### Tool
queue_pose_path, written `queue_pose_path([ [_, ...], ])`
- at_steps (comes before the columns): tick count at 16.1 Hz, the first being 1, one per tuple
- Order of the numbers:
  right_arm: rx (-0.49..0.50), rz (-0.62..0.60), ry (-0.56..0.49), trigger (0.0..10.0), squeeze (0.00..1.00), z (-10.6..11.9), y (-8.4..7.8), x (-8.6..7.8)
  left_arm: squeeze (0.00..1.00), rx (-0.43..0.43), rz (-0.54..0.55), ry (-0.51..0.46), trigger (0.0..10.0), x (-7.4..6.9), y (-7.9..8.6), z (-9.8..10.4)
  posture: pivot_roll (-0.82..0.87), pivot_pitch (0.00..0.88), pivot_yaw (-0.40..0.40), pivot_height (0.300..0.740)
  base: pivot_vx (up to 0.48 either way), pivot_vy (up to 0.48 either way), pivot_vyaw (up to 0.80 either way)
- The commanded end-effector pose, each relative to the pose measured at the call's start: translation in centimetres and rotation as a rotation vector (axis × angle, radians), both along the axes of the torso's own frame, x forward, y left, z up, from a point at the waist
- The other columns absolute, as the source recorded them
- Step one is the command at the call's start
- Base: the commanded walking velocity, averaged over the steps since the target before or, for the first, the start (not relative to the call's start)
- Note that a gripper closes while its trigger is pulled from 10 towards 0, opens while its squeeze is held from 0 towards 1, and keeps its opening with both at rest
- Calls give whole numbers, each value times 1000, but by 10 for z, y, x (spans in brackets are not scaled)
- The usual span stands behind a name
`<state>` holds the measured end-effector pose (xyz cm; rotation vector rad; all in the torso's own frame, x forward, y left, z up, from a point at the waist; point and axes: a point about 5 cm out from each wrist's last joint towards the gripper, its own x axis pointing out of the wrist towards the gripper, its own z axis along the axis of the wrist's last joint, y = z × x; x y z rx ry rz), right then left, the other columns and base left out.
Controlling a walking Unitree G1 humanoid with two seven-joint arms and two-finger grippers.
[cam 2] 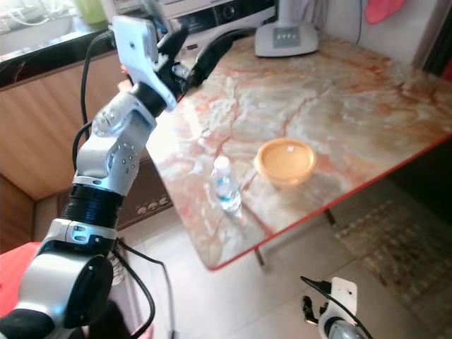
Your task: Restocking fridge
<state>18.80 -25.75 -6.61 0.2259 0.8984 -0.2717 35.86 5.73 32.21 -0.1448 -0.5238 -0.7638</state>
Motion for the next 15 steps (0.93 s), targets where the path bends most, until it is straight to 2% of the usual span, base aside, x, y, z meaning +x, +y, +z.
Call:
queue_pose_path([
  [1, 8, -2, 21, 10000, 0, -4, 1, -6, 0, 103, -94, -32, 10000, -11, -10, 6, -129, 33, 129, 740, 0, 0, 0],
  [2, 11, 2, 25, 10000, 0, -4, 1, -6, 0, 355, -221, 70, 10000, -22, -19, -8, -120, 30, 126, 740, 0, 0, 0],
  [3, 15, 8, 26, 10000, 0, -4, 2, -6, 0, 403, -229, 126, 10000, -23, -16, -10, -119, 32, 129, 740, 0, 0, 0],
  [5, 16, 11, 26, 10000, 0, -4, 2, -6, 0, 595, -108, 252, 10000, -10, -2, -15, -97, 30, 125, 740, 0, 0, 0],
  [6, 18, 15, 23, 10000, 0, -3, 2, -5, 0, 608, -22, 303, 10000, 5, 10, -9, -93, 32, 126, 740, 0, 0, 0],
  [7, 19, 14, 22, 10000, 0, -4, 2, -6, 0, 656, -24, 314, 10000, 9, 15, -10, -79, 34, 137, 740, 0, 0, 0],
  [8, 20, 9, 21, 10000, 0, -4, 3, -6, 0, 699, -52, 390, 10000, 14, 21, -21, -69, 30, 140, 740, 0, 0, 0],
  [9, 21, 8, 21, 10000, 0, -4, 3, -6, 0, 750, -37, 399, 10000, 16, 26, -27, -73, 32, 145, 740, 0, 0, 0],
  [11, 28, 7, 20, 10000, 0, -4, 4, -6, 0, 729, 39, 501, 10000, 24, 36, -44, -71, 32, 147, 740, 0, 0, 0],
  [12, 28, 9, 23, 10000, 0, -4, 3, -6, 0, 680, 29, 602, 10000, 24, 37, -57, -69, 32, 143, 740, 0, 0, 0],
  [15, 24, -1, 21, 10000, 0, -4, 3, -6, 0, 673, -2, 657, 10000, 28, 35, -65, -74, 33, 143, 740, 0, 0, 0],
])
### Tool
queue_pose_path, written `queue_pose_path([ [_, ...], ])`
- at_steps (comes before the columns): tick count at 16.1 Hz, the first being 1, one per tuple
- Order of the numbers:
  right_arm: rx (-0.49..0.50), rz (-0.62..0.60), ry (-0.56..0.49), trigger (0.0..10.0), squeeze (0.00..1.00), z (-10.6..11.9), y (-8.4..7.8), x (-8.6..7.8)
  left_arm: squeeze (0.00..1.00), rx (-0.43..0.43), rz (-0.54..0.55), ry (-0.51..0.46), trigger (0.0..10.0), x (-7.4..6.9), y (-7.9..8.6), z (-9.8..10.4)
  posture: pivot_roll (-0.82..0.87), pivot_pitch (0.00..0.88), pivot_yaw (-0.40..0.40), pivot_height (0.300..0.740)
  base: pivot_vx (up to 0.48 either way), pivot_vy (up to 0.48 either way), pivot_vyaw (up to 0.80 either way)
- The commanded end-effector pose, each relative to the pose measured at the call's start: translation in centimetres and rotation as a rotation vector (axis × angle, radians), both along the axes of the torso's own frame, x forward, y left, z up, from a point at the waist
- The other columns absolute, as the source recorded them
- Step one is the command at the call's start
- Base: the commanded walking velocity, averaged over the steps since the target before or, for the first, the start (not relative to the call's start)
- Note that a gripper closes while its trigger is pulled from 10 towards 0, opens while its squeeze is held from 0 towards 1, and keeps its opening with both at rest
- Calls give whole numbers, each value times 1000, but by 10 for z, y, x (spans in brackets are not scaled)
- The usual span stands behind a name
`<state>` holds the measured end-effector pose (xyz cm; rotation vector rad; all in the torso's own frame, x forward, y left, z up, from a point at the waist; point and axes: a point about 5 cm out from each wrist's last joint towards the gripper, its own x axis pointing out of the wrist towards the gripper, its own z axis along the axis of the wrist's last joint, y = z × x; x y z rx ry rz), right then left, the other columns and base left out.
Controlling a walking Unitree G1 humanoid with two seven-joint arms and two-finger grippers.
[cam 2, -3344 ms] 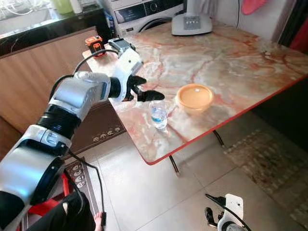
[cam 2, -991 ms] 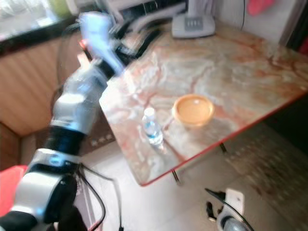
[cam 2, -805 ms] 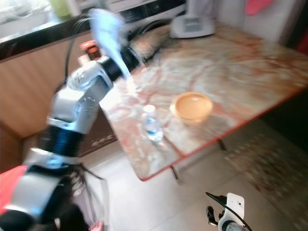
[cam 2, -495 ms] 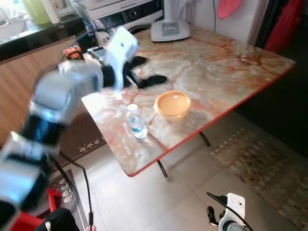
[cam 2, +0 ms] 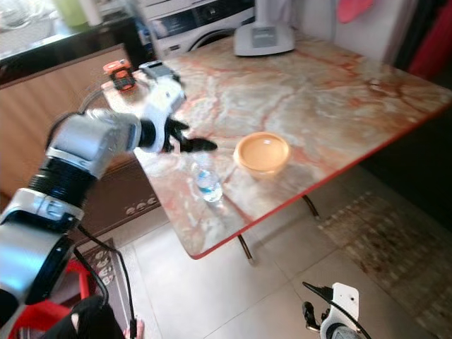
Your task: Restocking fridge
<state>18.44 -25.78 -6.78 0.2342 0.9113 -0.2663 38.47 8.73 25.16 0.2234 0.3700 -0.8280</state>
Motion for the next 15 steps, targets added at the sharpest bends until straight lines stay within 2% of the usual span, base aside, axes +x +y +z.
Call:
queue_pose_path([
  [1, 10, -14, 7, 10000, 0, -2, 3, -2, 0, 14, 14, 3, 10000, 2, 5, 3, -75, 39, 145, 740, 0, 0, 0],
  [3, 9, -15, 7, 10000, 0, -2, 3, -2, 0, 5, 19, 28, 10000, 2, 5, 0, -72, 43, 146, 740, 0, 0, 0],
  [5, 11, -16, 7, 10000, 0, -2, 3, -2, 0, 36, -60, 11, 10000, -3, 1, -1, -68, 55, 147, 740, 0, 0, 0],
  [7, 12, -18, 7, 10000, 0, -2, 3, -2, 0, 34, -91, 6, 10000, -6, -2, 2, -65, 60, 149, 740, 0, 0, 0],
  [13, 11, -23, 6, 10000, 0, -2, 3, -1, 0, 122, -91, -1, 10000, -4, -5, -11, -67, 64, 154, 740, 0, 0, 0],
  [15, 11, -24, 6, 10000, 0, -2, 3, -1, 0, 110, -81, -5, 10000, -4, -7, -13, -69, 65, 152, 740, 0, 0, 0],
])
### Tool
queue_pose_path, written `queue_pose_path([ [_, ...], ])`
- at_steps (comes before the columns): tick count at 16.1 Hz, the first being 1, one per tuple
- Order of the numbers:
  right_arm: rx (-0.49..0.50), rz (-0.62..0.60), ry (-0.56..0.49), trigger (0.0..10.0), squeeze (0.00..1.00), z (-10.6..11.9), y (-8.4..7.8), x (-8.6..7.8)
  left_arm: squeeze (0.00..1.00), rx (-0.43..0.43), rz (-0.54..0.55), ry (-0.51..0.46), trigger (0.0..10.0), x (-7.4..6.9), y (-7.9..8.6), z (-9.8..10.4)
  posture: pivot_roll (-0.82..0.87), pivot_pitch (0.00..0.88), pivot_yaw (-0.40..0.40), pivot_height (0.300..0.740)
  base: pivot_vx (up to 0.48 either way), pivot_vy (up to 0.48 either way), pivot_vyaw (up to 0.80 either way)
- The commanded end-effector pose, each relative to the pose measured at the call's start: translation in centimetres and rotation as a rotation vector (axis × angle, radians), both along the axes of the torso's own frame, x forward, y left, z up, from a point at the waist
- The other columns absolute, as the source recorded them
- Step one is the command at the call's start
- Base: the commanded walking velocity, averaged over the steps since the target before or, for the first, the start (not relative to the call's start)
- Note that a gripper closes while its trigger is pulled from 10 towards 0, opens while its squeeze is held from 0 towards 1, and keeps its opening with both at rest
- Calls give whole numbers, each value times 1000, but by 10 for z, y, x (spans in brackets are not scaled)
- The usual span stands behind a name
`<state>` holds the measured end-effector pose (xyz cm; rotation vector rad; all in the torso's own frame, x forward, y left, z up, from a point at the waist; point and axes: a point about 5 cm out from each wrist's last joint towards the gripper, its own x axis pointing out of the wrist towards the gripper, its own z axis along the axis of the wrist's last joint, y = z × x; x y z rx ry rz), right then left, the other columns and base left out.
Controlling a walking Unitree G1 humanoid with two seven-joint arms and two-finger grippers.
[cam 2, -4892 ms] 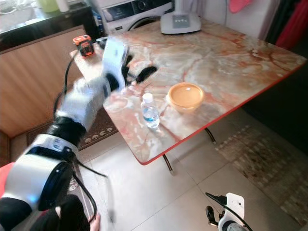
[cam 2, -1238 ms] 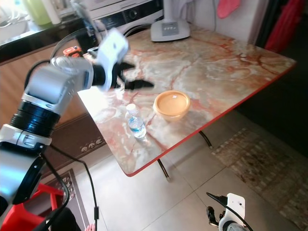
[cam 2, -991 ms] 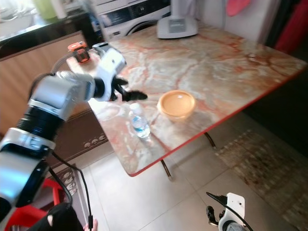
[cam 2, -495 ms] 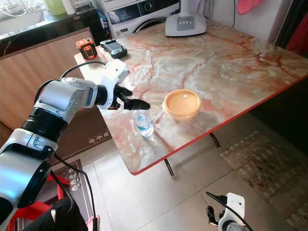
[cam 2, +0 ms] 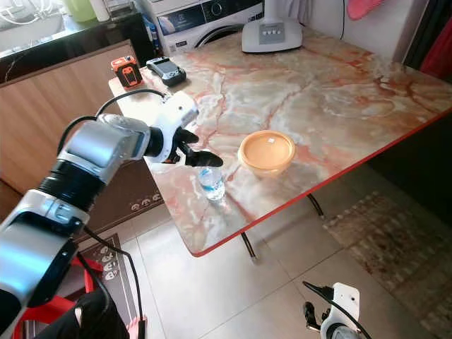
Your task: Restocking fridge
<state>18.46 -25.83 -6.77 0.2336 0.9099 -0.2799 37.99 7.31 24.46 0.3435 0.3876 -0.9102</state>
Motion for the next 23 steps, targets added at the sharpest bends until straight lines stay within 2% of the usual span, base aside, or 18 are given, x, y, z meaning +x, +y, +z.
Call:
queue_pose_path([
  [1, 18, -9, 6, 10000, 0, -2, 4, -1, 0, 12, 13, 13, 10000, 0, 6, -7, -69, 67, 153, 740, 0, 0, 0],
  [2, 18, -7, 5, 10000, 0, -2, 4, -1, 0, 17, 6, 14, 10000, 0, 5, -8, -70, 67, 154, 740, 0, 0, 0],
  [3, 17, -8, 6, 10000, 0, -2, 4, -1, 0, 17, 11, 10, 2863, 0, 5, -8, -72, 63, 154, 740, 0, 0, 0],
  [4, 14, -8, 6, 10000, 0, -2, 4, -2, 0, 13, 13, 11, 1569, 1, 5, -8, -72, 63, 154, 740, 0, 0, 0],
  [6, 11, -6, 8, 10000, 0, -2, 4, -2, 0, 14, 7, 27, 1373, -1, 4, -13, -80, 55, 156, 740, 0, 0, 0],
  [8, 11, -7, 7, 10000, 0, -2, 4, -2, 0, 18, 10, 26, 2353, -1, 4, -15, -78, 54, 154, 740, 0, 0, 0],
  [9, 12, -6, 8, 10000, 0, -3, 4, -2, 0, 17, 11, 23, 10000, -1, 4, -13, -78, 54, 154, 740, 0, 0, 0],
  [14, 16, -5, 7, 10000, 0, -3, 5, -2, 0, 24, 6, -1, 10000, 0, 5, -7, -72, 52, 157, 740, 0, 0, 0],
  [23, 22, -7, 7, 10000, 0, -3, 6, -2, 0, 77, -75, -24, 10000, -6, 2, 4, -61, 46, 162, 740, 0, 0, 0],
])
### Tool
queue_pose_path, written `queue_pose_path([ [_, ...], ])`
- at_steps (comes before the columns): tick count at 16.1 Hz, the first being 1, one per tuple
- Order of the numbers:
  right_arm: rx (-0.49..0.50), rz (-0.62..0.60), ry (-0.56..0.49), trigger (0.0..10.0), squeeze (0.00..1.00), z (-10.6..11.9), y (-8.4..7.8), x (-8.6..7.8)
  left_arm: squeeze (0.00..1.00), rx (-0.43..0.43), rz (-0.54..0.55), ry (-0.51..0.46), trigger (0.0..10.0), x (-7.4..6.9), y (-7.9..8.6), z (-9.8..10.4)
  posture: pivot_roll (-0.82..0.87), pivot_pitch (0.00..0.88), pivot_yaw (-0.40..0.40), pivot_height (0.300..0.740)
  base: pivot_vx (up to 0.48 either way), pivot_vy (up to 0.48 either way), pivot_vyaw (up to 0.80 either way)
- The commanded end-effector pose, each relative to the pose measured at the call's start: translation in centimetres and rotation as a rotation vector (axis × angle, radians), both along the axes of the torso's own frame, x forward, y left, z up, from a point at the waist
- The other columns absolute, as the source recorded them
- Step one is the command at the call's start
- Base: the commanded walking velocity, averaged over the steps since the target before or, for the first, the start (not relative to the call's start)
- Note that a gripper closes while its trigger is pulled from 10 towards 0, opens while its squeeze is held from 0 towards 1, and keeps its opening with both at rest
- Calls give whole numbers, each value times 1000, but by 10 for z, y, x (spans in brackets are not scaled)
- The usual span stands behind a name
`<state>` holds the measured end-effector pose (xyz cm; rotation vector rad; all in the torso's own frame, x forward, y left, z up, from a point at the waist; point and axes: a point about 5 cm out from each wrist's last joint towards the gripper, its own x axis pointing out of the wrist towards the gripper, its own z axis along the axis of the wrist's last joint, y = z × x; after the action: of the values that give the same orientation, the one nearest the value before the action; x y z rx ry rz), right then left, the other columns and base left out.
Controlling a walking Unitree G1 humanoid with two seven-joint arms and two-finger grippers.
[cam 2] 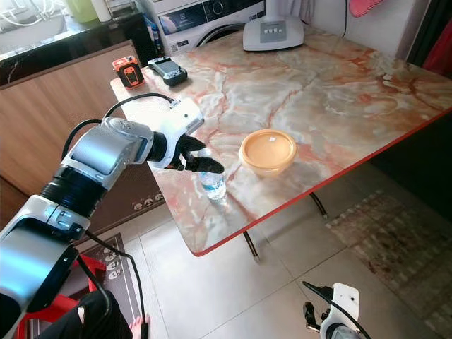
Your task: Restocking fridge
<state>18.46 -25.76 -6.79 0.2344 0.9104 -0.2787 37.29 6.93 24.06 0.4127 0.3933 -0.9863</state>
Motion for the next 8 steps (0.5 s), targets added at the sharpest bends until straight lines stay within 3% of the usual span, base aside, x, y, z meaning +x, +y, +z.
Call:
queue_pose_path([
  [1, 22, -7, 7, 10000, 0, -3, 5, -2, 0, 35, 11, -23, 10000, 2, 7, 9, -58, 44, 163, 740, 0, 0, 0],
  [8, 23, -4, 6, 10000, 0, -3, 5, -3, 0, 51, -3, -38, 10000, 7, 6, 13, -55, 37, 165, 740, 0, 0, 0],
])
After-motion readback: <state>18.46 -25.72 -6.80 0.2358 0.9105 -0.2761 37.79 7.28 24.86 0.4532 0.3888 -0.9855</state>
